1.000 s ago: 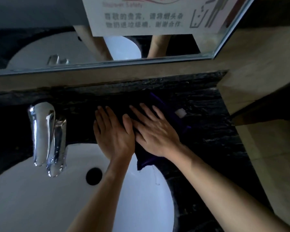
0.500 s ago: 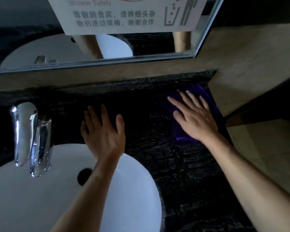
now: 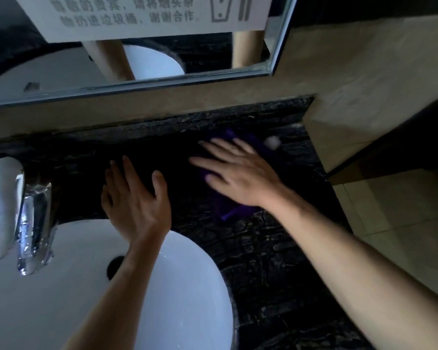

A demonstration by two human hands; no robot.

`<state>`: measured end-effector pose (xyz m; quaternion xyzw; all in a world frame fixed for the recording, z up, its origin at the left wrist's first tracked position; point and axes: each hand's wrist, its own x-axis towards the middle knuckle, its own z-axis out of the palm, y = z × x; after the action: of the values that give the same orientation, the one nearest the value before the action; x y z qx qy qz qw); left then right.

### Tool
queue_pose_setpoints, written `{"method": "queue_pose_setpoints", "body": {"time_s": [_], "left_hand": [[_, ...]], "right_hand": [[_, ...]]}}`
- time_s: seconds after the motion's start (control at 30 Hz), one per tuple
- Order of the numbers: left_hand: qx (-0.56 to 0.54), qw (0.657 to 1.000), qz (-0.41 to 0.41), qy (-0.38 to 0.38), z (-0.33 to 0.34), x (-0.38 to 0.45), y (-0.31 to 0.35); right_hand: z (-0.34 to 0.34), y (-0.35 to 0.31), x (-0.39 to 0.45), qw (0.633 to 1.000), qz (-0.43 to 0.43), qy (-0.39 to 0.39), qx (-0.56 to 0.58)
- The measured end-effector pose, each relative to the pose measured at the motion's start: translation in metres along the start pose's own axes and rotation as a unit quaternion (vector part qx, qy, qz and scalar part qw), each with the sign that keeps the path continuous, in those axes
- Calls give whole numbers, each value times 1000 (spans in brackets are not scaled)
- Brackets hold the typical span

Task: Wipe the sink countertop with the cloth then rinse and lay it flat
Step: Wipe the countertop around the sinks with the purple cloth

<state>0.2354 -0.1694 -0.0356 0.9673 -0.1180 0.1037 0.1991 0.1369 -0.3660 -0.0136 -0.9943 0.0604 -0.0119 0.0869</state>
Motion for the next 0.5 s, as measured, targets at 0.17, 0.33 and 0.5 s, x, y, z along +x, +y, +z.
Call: {"method": "queue_pose_setpoints", "body": {"time_s": [0.17,0.33,0.5], "left_hand": [[23,999,16,-38,-4,1,3],[59,995,38,-69,-8,-1,3],[57,983,70,-163,-4,-37,67]], "right_hand": [[-18,75,-71,977,212,-16,-25],[-7,-21,-173,965,263,9,-19],[1,-108,-237,969,241,-43,-22]]}}
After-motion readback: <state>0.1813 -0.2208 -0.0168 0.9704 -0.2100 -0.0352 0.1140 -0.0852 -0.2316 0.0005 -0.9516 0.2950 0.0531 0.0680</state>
